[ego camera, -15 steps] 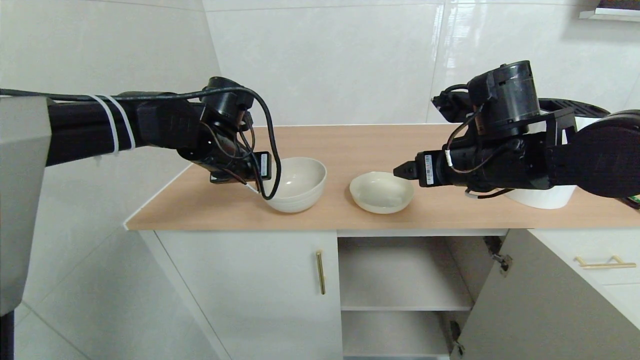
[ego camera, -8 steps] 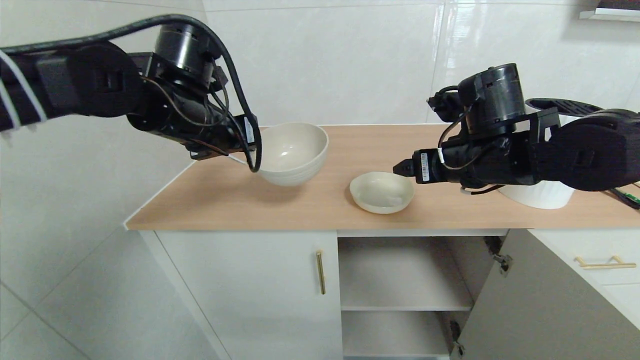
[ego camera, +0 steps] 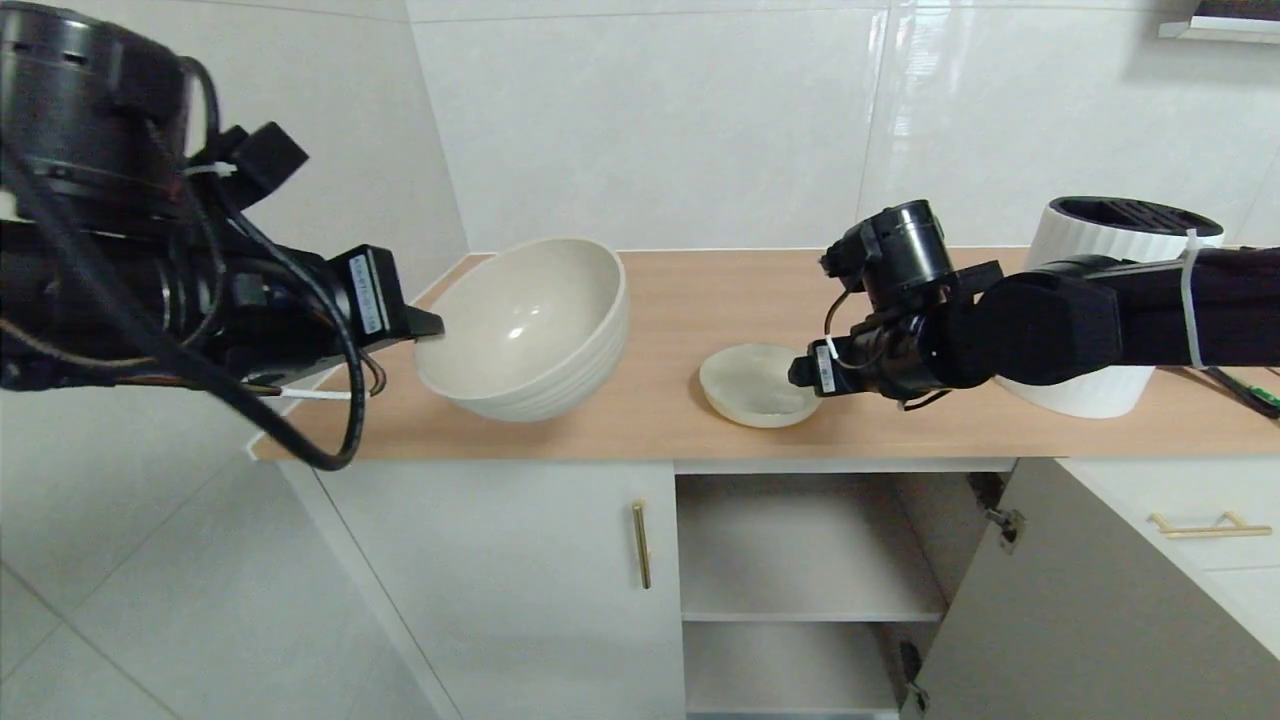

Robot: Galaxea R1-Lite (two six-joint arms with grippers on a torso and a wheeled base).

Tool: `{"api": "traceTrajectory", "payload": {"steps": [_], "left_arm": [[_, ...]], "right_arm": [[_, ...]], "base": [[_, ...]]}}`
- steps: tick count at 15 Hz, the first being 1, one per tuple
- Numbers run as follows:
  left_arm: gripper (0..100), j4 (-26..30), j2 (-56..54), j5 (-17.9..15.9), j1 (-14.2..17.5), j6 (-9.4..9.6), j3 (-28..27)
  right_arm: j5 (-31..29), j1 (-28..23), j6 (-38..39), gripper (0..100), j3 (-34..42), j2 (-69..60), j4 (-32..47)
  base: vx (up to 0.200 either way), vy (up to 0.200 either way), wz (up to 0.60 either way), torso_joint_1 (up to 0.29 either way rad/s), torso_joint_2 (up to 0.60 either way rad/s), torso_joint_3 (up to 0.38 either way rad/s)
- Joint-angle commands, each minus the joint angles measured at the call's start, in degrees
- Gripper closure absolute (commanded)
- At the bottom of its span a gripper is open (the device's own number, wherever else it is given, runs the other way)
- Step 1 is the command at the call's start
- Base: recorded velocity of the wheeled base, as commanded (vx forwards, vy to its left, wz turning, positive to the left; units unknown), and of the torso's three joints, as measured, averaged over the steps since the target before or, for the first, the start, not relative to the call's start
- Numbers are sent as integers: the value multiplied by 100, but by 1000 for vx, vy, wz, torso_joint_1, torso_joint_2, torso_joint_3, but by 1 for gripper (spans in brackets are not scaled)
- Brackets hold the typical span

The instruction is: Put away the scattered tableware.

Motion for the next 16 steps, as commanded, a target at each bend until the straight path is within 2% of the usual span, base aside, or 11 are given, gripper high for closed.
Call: {"api": "traceTrajectory", "payload": {"steps": [1,7,8,16], "left_arm": [[100,-129,-650,-82,18,30,447],[100,-129,-641,-82,9,38,456],[100,-120,-650,-82,1,38,456],[100,-111,-782,-82,-61,30,464]], "right_arm": [[-10,-11,4,0,-170,309,8],[16,6,224,0,-266,397,8],[42,6,355,100,-266,415,17],[104,15,716,100,-363,476,-1]], "base": [[0,0,0,0,0,0],[0,0,0,0,0,0],[0,0,0,0,0,0],[0,0,0,0,0,0]]}}
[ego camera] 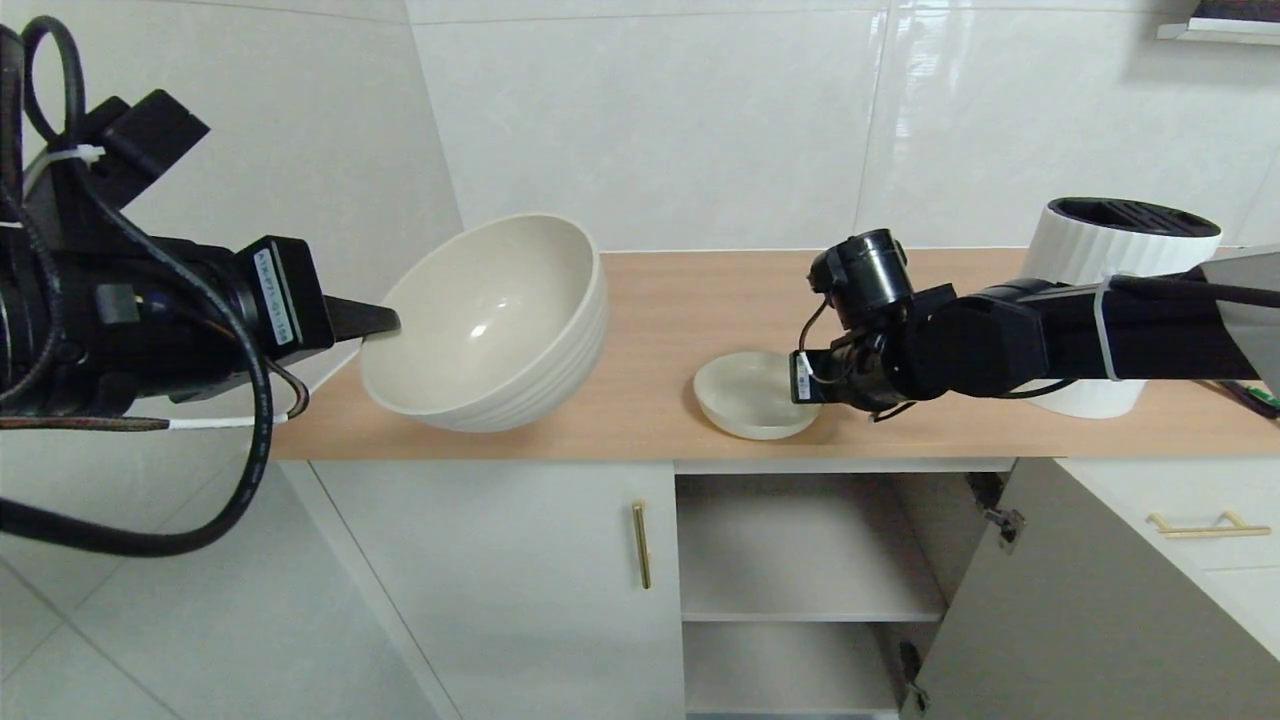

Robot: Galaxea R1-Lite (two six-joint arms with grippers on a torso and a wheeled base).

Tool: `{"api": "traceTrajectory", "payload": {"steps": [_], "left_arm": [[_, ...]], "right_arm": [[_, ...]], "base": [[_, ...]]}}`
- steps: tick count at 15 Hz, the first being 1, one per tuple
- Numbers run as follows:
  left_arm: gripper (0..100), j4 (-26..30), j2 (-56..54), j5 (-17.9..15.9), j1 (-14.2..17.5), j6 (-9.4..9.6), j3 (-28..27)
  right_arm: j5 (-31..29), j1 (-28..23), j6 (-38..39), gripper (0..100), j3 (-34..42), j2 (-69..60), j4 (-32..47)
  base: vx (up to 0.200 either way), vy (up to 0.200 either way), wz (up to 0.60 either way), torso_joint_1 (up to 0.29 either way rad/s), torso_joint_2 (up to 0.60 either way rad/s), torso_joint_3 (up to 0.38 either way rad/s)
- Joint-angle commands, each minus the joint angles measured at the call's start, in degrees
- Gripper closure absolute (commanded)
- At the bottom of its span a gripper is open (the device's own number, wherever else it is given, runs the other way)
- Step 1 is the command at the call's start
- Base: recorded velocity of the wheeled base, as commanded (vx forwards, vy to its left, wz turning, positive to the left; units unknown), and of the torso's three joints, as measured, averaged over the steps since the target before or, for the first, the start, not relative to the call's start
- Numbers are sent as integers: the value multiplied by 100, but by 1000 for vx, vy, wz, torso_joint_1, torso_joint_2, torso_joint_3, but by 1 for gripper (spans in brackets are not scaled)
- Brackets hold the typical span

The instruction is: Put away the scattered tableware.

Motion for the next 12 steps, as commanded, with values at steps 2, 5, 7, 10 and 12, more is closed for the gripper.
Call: {"api": "traceTrajectory", "payload": {"steps": [2,5,7,10,12], "left_arm": [[100,6,-71,-13,-50,5,25],[100,6,-176,-13,-296,14,166],[100,6,-264,-4,-533,67,341],[100,-12,-537,5,-560,594,816],[100,-3,-713,-21,-568,700,1062]], "right_arm": [[84,74,16,100,-86,-426,39],[32,584,86,100,29,-1375,399],[-118,945,332,100,661,-1982,355],[-452,1120,535,100,1453,-2535,276],[-452,1182,526,100,2226,-2948,-66]], "base": [[0,0,0,0,0,0],[0,0,0,0,0,0],[0,0,0,0,0,0],[0,0,0,0,0,0],[0,0,0,0,0,0]]}}
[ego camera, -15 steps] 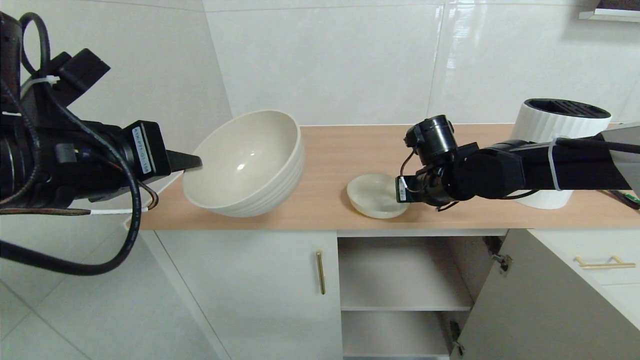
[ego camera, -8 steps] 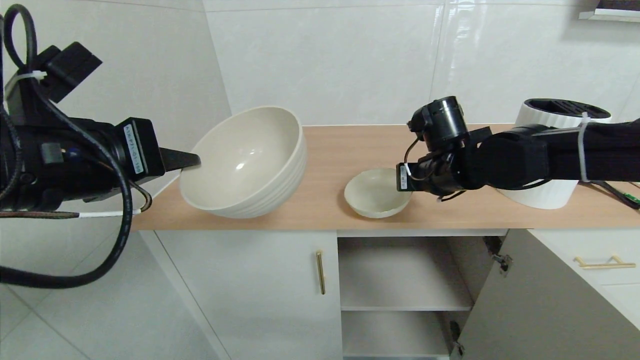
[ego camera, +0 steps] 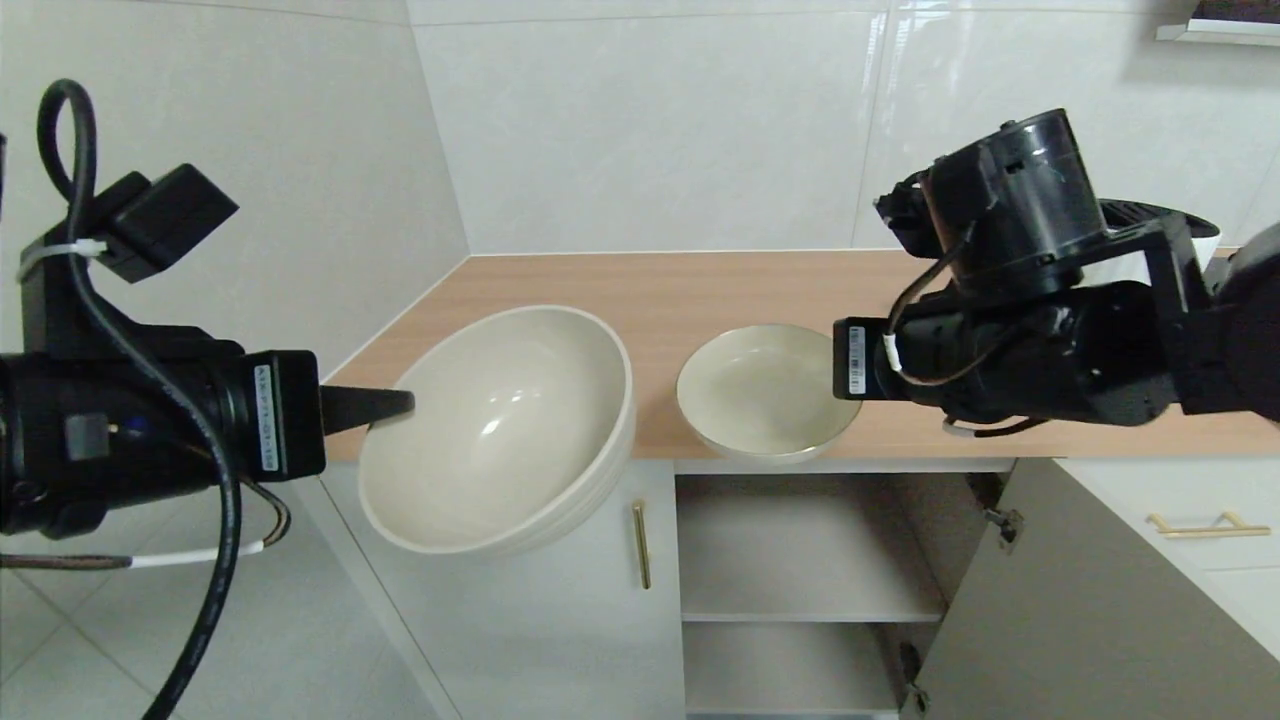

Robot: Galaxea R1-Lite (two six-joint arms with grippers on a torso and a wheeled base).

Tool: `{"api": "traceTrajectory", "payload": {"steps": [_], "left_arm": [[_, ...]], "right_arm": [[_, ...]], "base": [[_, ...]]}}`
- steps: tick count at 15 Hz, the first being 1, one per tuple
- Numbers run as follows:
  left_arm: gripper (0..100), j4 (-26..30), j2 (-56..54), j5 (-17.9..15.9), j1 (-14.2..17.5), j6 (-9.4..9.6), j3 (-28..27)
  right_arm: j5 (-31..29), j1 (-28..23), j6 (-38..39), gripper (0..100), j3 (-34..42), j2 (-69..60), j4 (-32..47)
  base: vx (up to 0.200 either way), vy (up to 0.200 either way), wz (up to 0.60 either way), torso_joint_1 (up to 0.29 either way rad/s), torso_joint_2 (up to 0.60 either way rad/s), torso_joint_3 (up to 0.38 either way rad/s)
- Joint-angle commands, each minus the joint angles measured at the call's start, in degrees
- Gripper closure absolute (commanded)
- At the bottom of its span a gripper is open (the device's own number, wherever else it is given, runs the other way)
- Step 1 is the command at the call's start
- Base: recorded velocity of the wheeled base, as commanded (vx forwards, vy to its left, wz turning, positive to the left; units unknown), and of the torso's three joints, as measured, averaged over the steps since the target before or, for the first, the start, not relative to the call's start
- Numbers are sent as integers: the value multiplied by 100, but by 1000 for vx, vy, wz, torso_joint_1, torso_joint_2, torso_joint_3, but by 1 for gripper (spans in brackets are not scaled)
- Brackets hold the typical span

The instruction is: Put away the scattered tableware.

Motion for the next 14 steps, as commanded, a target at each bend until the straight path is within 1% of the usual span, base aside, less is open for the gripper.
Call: {"api": "traceTrajectory", "payload": {"steps": [1,2,3,4,5,7,9,11,14], "left_arm": [[100,2,-186,1,-29,39,159],[100,2,-186,1,-29,39,159],[100,10,-195,9,-38,21,159],[100,19,-230,9,-82,12,221],[100,19,-283,1,-187,12,396],[100,19,-160,-8,-275,12,458],[100,10,-45,-8,-284,4,511],[100,-7,86,1,-293,4,511],[100,-7,86,9,-301,4,511]], "right_arm": [[-20,131,10,100,887,-694,-344],[-20,148,10,100,1027,-729,-397],[-29,175,10,100,1432,-878,-555],[-29,184,19,100,1678,-940,-634],[-29,219,36,100,1898,-949,-740],[-29,219,54,100,2284,-782,-1030],[-29,271,54,100,2495,-597,-1390],[-20,271,63,100,2706,-421,-1531],[-29,280,107,100,2759,-202,-1698]], "base": [[0,0,0,0,0,0],[0,0,0,0,0,0],[0,0,0,0,0,0],[0,0,0,0,0,0],[0,0,0,0,0,0],[0,0,0,-33,89,60],[0,0,0,-119,347,232],[0,0,0,-144,444,286],[0,0,0,-139,461,318]]}}
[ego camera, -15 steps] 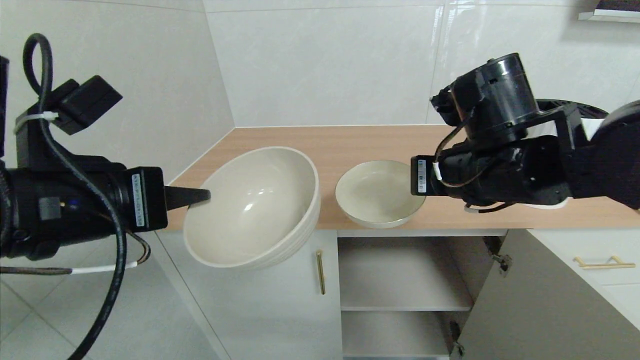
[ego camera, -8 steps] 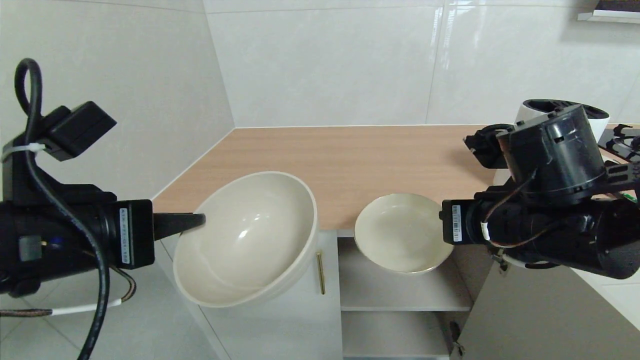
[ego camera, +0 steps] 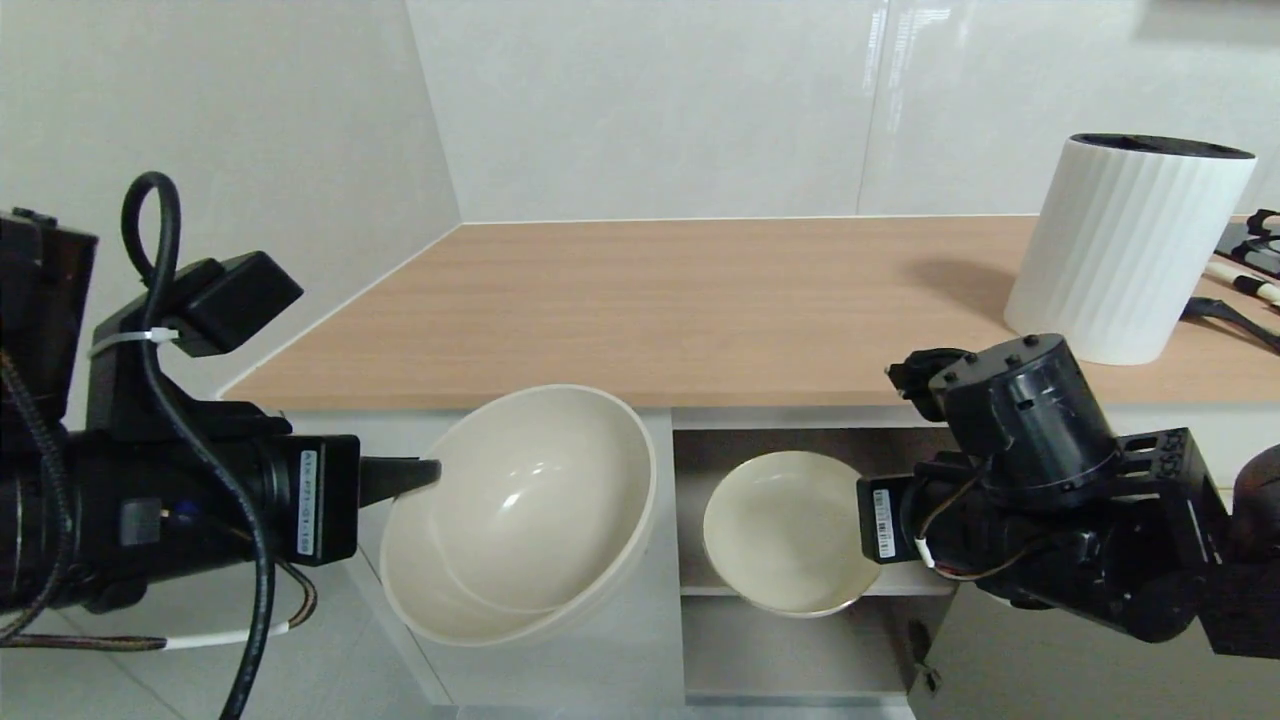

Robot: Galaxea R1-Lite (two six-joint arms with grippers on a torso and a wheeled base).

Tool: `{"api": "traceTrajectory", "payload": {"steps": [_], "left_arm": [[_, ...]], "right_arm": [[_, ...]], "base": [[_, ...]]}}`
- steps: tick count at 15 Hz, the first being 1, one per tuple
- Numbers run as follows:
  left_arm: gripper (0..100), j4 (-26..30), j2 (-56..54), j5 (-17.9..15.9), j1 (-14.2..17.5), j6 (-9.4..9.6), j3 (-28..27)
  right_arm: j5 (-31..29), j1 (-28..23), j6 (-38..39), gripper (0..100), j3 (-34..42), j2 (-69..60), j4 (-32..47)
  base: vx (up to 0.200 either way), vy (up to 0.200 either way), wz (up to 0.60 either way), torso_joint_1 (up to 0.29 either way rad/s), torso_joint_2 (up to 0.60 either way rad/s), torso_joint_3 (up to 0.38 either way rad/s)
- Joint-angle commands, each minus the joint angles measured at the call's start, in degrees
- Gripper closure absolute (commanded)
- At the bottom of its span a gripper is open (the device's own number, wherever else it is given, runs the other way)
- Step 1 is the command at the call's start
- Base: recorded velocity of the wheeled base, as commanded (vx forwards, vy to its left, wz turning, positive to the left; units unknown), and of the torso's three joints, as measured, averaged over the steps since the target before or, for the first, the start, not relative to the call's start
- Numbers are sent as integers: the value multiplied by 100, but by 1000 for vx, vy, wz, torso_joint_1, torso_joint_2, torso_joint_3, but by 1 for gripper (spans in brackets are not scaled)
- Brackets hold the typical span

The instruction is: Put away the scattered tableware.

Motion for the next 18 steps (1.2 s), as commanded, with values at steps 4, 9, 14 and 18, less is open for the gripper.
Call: {"api": "traceTrajectory", "payload": {"steps": [4,9,14,18], "left_arm": [[100,14,69,5,-39,3,9],[100,14,148,5,-101,3,26],[100,14,201,5,-206,3,79],[100,5,341,5,-312,-6,149]], "right_arm": [[3,5,58,100,47,272,-8],[3,13,163,100,38,421,-26],[-6,13,172,100,29,535,-26],[38,-22,269,100,12,694,-26]], "base": [[0,0,0,-118,463,338],[0,0,0,-59,431,365],[0,0,0,-7,80,69],[0,0,0,0,0,0]]}}
